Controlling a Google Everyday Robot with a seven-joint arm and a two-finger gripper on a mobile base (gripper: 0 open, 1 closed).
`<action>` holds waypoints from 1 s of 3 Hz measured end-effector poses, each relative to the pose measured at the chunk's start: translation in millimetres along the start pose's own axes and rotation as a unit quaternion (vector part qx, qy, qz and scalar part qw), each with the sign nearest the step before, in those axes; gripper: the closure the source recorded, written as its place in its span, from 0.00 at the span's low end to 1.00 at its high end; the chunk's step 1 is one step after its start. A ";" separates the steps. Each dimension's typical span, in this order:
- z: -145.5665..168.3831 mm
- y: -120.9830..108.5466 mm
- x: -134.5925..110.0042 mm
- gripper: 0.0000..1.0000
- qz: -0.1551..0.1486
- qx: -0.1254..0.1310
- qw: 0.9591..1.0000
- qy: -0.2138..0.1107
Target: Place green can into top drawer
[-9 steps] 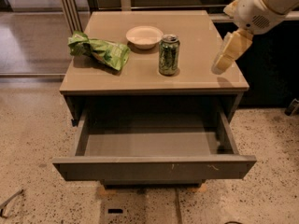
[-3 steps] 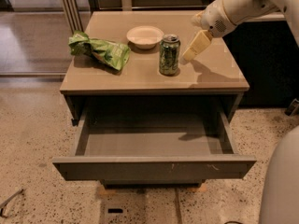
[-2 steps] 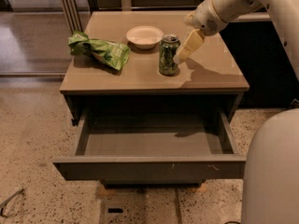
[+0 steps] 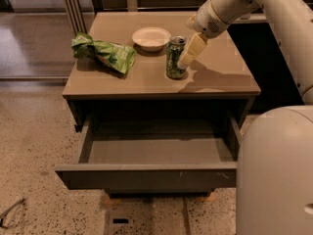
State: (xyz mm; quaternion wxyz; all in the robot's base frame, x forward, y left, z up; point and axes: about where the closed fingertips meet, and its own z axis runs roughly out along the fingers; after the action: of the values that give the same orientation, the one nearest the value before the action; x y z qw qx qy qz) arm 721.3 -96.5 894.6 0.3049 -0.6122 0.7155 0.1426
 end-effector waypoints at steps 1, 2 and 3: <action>11.3 1.5 0.9 0.00 0.003 -0.010 1.000 0.004; 21.1 4.1 -0.7 0.16 0.008 -0.021 1.000 -0.001; 21.1 4.1 -0.7 0.47 0.008 -0.021 1.000 -0.001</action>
Offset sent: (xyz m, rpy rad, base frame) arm -0.0004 0.0188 -0.0199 0.0246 0.0670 0.0175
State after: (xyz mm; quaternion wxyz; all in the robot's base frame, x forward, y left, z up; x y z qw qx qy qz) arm 722.9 -82.9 878.0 0.2914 -0.6127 0.7170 0.1601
